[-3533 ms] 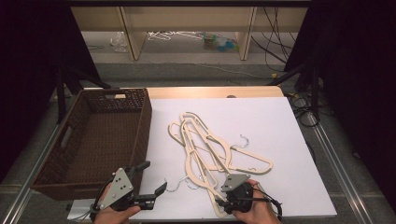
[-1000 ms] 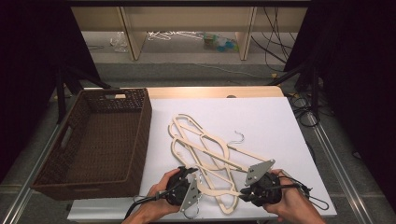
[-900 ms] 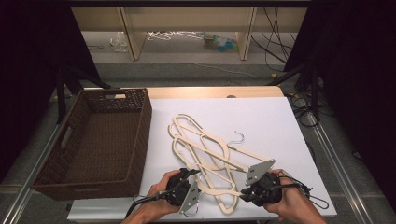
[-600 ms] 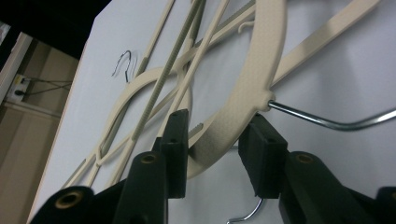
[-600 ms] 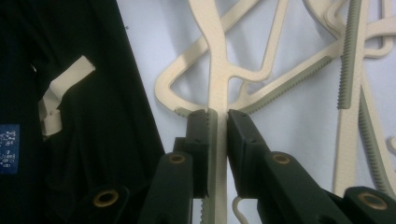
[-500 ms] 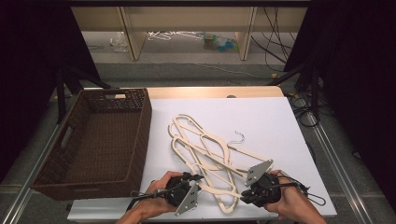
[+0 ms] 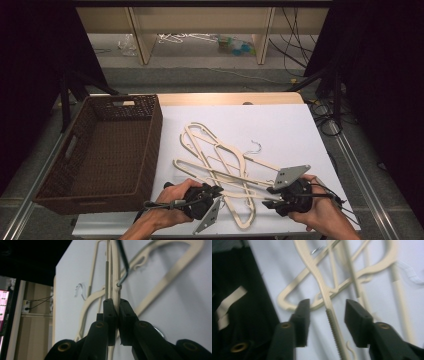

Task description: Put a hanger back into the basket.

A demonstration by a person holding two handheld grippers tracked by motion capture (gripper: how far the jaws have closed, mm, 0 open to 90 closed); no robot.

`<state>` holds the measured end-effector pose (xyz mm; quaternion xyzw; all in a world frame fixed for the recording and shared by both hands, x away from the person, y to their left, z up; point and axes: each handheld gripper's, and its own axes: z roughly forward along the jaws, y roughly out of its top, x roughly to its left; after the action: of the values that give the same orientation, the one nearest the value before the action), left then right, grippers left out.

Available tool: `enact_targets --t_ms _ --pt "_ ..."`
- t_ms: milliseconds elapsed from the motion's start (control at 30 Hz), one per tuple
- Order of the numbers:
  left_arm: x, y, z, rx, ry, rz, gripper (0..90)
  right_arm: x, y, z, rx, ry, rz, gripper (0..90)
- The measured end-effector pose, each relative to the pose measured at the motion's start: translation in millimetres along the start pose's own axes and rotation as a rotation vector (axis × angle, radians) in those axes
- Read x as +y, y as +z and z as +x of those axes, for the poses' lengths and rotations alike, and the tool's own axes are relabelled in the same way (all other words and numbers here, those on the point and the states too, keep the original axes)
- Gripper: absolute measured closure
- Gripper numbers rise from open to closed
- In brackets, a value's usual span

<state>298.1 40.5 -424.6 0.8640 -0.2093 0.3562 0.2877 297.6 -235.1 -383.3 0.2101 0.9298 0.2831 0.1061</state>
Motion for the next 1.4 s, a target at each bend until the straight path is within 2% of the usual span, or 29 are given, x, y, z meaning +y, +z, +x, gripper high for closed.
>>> enact_targets --t_ms 33,67,100,167,200,233,300,333,367,467,500,533,567,600,633,733,767,800,833,867,900,967,1033,1067,1100,1133,1167,1200,1400 --pt "0.0 0.0 0.0 0.0 0.0 0.0 85.7 1.7 -4.7 2.0 -0.011 0.004 -0.034 52.2" --pt "1.0 -1.4 5.8 0.01 0.0 -0.002 85.7 1.7 -4.7 2.0 -0.011 0.004 -0.034 52.2" --pt "-0.2 -3.9 4.2 0.023 -0.091 0.022 85.6 4.9 -16.2 5.6 -0.027 0.03 -0.088 47.1" --pt "0.7 -5.6 11.1 0.035 -0.119 0.039 85.7 6.9 -21.6 5.9 -0.033 0.033 -0.106 46.0" --pt "0.7 -6.4 18.2 0.04 -0.158 0.059 85.7 10.0 -28.9 8.7 -0.047 0.046 -0.142 43.2" --pt "0.7 -6.4 18.2 0.04 -0.158 0.059 85.6 10.0 -28.9 8.7 -0.047 0.046 -0.142 43.2" --pt "-0.4 -7.6 25.2 0.045 -0.199 0.068 85.7 12.8 -32.6 14.7 -0.04 0.057 -0.158 38.9" --pt "-2.6 -9.9 35.4 0.066 -0.261 0.067 85.7 13.6 -32.4 16.5 -0.035 0.067 -0.158 37.7" --pt "-2.6 -9.9 35.4 0.066 -0.261 0.067 85.7 13.5 -29.4 18.2 -0.042 0.075 -0.177 36.5" --pt "-7.1 -18.7 51.7 0.08 -0.339 0.074 85.7 11.9 -24.8 18.6 -0.028 0.098 -0.171 32.9" --pt "-8.9 -21.7 56.7 0.084 -0.373 0.064 85.7 8.8 -17.9 17.8 -0.05 0.111 -0.174 32.6" --pt "-10.7 -25.4 62.1 0.085 -0.396 0.059 85.7 8.8 -17.9 17.8 -0.05 0.111 -0.174 32.6" --pt "-12.0 -27.3 65.5 0.093 -0.456 0.024 85.7 5.7 -14.0 14.7 -0.055 0.12 -0.173 31.4" --pt "-15.3 -34.5 74.9 0.11 -0.525 -0.004 85.7 4.3 -11.8 13.7 -0.062 0.138 -0.179 31.0" --pt "-15.3 -34.5 74.9 0.11 -0.525 -0.004 85.7 2.7 -9.0 12.5 -0.069 0.146 -0.187 31.0" --pt "-20.1 -46.2 89.0 0.107 -0.629 -0.064 85.7 -0.5 -3.1 9.9 -0.059 0.161 -0.199 30.8" --pt "-21.0 -49.4 92.0 0.104 -0.652 -0.078 85.7 -2.1 0.0 8.6 -0.059 0.165 -0.202 30.4" --pt "-23.8 -60.2 101.5 0.096 -0.726 -0.105 85.7 -5.2 4.2 7.7 -0.052 0.172 -0.195 30.3" --pt "-24.7 -64.8 105.1 0.097 -0.767 -0.12 85.7 -6.6 6.1 6.9 -0.053 0.174 -0.192 30.3" --pt "-24.7 -64.8 105.1 0.097 -0.767 -0.12 85.8 -8.1 7.7 6.0 -0.056 0.174 -0.193 30.3" --pt "-26.1 -69.8 109.5 0.094 -0.787 -0.132 85.8 -9.4 8.8 5.8 -0.05 0.18 -0.187 30.3" --pt "-27.3 -78.9 115.6 0.092 -0.859 -0.157 85.7 -10.7 9.8 4.8 -0.049 0.179 -0.189 30.3" --pt "-30.7 -93.7 122.3 0.091 -0.889 -0.2 85.7 -13.3 10.7 5.0 -0.045 0.184 -0.183 30.3" --pt "-30.7 -93.7 122.3 0.091 -0.889 -0.2 85.7 -13.3 10.7 5.0 -0.045 0.184 -0.183 30.3" --pt "-32.3 -99.5 123.9 0.087 -0.924 -0.202 85.7 -14.8 10.6 4.6 -0.047 0.175 -0.191 30.3" --pt "-35.3 -105.6 126.7 0.076 -0.95 -0.221 85.7 -14.8 10.6 4.6 -0.047 0.175 -0.191 30.3" --pt "-40.5 -118.6 130.9 0.074 -1.01 -0.261 85.8 -16.6 10.8 4.4 -0.044 0.178 -0.189 30.3" --pt "-40.5 -118.6 130.9 0.074 -1.01 -0.261 85.8 -16.6 10.8 4.4 -0.044 0.178 -0.189 30.3" --pt "-57.0 -167.9 149.2 0.11 -1.133 -0.321 85.8 -23.1 14.8 1.0 -0.031 0.19 -0.179 30.3"
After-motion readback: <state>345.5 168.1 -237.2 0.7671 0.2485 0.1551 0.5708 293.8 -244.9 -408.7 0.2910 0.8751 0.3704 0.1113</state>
